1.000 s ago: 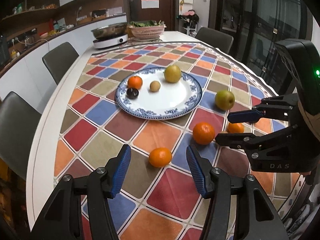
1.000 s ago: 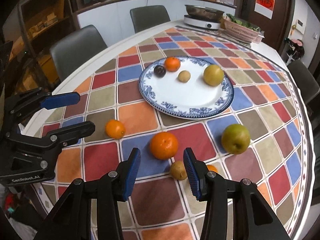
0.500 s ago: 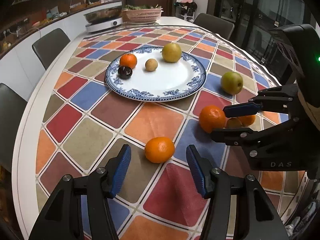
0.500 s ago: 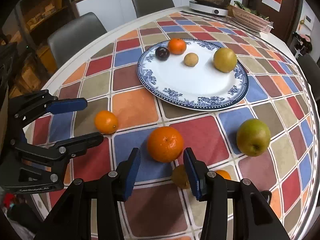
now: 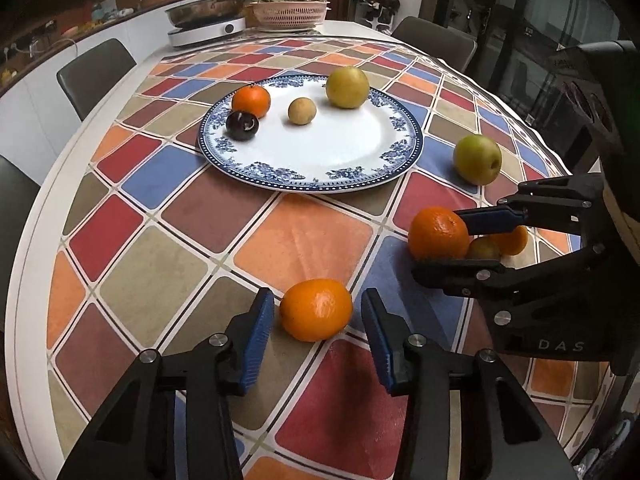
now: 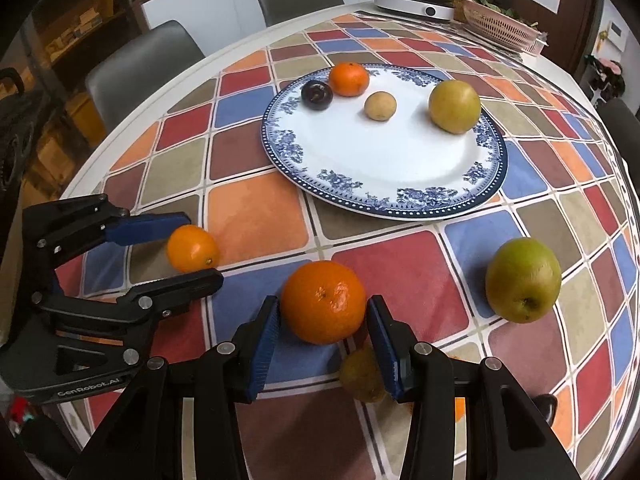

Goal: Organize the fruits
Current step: 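Move both tools back and close the left tool on a tangerine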

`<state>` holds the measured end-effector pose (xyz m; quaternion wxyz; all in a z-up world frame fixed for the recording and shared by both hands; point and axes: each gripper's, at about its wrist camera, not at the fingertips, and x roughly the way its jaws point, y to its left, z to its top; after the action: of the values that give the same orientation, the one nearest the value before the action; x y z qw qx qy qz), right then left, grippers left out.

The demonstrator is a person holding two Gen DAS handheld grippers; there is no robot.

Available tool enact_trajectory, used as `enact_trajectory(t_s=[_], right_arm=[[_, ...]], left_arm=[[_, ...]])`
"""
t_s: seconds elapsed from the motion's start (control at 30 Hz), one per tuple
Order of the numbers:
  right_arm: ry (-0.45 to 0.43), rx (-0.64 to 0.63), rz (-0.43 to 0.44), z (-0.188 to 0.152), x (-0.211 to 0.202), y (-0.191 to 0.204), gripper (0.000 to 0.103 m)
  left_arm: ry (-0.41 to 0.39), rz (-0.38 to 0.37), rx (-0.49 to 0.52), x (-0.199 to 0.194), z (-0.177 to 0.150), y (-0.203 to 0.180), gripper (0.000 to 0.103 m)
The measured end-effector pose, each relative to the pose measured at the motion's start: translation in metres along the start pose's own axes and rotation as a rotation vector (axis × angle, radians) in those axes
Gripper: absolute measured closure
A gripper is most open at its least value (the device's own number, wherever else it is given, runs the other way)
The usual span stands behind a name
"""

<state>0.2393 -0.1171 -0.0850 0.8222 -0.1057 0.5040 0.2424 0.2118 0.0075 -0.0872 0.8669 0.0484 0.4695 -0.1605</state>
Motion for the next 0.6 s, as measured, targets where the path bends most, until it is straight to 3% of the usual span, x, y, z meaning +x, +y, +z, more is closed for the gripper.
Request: enact_trajectory(t_s=[0.07,0.33,0.6], right_arm=[[-0.001,0.003,0.003,0.001,0.001,0.0,0.058],[-0.008,-0.002,0.007,0.001,0.002,0.002,0.062],[-0.058,0.015,0.014,0.003,-0.018,0.003,0.062]], left_arm=[[0.005,-0.001,-0.003,0.002,0.0,0.0,0.067],[0.012,-0.027,-0.053,0.002,0.0,0.005,0.067],[-0.04,-0.019,-0.055,-0.02,0.004,0.0,0.067]])
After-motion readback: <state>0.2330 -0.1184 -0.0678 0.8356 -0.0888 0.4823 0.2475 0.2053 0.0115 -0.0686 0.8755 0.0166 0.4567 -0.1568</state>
